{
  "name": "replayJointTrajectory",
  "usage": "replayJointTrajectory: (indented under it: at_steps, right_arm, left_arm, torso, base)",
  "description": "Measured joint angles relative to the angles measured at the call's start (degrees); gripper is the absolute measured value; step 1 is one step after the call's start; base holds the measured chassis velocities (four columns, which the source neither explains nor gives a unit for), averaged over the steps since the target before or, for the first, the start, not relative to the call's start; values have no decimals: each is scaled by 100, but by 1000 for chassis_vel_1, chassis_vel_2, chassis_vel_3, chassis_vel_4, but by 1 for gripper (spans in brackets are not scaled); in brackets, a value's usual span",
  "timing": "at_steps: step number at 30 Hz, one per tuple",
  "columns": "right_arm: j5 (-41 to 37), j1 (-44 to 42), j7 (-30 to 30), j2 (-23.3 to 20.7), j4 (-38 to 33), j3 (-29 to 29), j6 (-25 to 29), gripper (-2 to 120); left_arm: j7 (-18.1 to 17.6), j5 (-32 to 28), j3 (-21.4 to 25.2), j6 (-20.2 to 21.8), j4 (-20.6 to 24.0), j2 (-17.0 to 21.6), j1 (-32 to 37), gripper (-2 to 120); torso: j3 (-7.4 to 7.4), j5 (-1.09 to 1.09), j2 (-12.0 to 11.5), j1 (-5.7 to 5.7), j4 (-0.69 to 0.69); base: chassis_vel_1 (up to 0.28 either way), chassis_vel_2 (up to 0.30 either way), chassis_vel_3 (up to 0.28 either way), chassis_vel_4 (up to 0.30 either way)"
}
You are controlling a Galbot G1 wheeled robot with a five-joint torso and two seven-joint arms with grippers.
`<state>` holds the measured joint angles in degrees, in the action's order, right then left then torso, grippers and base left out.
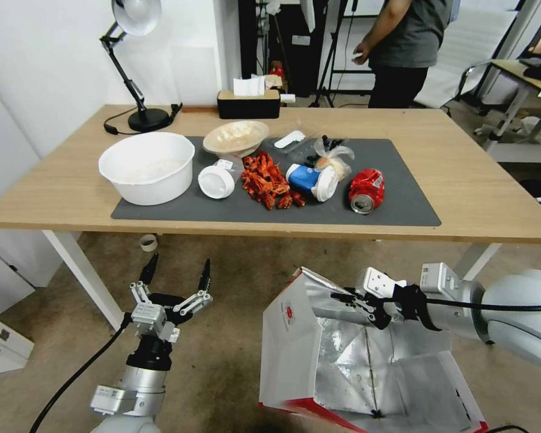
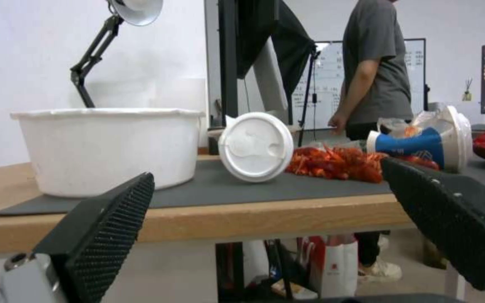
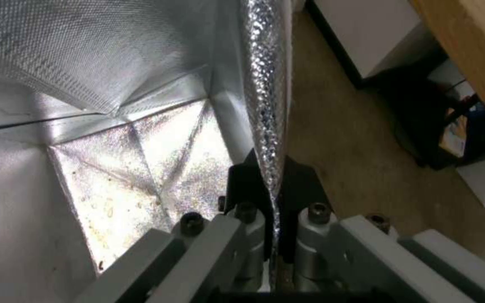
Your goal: Pick up the food delivery bag from the floor and place it on the table.
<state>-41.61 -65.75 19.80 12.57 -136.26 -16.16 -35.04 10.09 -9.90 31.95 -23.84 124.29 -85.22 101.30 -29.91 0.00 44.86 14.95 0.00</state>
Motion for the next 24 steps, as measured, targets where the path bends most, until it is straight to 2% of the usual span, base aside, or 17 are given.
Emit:
replayJointTrajectory:
  at_steps: [24]
  right_arm:
    - [3,-8,1,0,-10,2,-3,0]
  left_arm:
    - [-3,-1,-3,14,15,-2,-16,100]
  torso:
    - [-335,0,585,249,0]
  base:
    - [0,0,0,0]
